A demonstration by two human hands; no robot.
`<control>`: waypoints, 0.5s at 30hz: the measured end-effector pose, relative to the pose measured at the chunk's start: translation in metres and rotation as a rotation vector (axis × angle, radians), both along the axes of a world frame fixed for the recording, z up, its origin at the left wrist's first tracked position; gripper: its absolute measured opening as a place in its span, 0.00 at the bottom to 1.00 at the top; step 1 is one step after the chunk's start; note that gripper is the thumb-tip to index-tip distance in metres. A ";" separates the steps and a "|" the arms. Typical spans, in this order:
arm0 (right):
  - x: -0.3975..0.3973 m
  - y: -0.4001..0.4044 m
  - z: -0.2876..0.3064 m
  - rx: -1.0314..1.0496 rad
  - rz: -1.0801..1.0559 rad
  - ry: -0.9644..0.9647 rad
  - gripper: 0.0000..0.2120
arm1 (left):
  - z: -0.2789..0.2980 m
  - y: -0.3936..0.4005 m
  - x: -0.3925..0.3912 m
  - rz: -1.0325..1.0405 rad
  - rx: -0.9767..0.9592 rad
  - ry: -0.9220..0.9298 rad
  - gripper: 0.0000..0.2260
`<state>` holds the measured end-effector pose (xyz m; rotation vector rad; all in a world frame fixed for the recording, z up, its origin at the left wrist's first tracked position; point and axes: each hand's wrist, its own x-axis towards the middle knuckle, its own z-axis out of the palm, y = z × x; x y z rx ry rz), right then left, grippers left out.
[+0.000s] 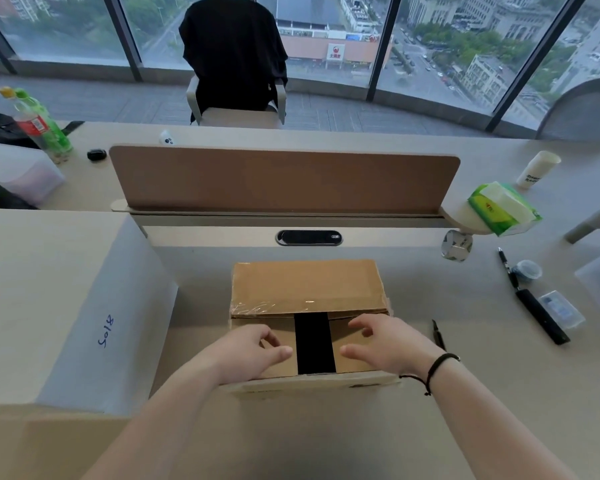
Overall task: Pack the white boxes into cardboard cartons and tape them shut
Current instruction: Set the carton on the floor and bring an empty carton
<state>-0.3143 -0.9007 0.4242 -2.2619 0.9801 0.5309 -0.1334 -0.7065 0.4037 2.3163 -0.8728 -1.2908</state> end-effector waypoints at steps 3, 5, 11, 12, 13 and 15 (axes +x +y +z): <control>-0.006 0.007 -0.004 0.031 -0.011 0.005 0.32 | -0.007 0.002 -0.008 -0.092 0.035 -0.026 0.22; -0.010 0.012 -0.009 0.048 -0.005 -0.002 0.31 | -0.011 0.004 -0.014 -0.191 0.055 -0.065 0.26; -0.032 0.040 -0.039 0.032 0.097 -0.002 0.35 | -0.032 0.015 -0.042 -0.405 0.167 -0.203 0.57; -0.037 0.045 -0.048 -0.026 0.149 0.014 0.38 | -0.037 0.017 -0.046 -0.412 0.173 -0.244 0.60; -0.043 0.049 -0.056 -0.081 0.198 0.022 0.41 | -0.042 0.020 -0.050 -0.423 0.182 -0.299 0.61; -0.055 0.048 -0.072 -0.161 0.274 0.009 0.43 | -0.052 0.023 -0.061 -0.432 0.192 -0.424 0.58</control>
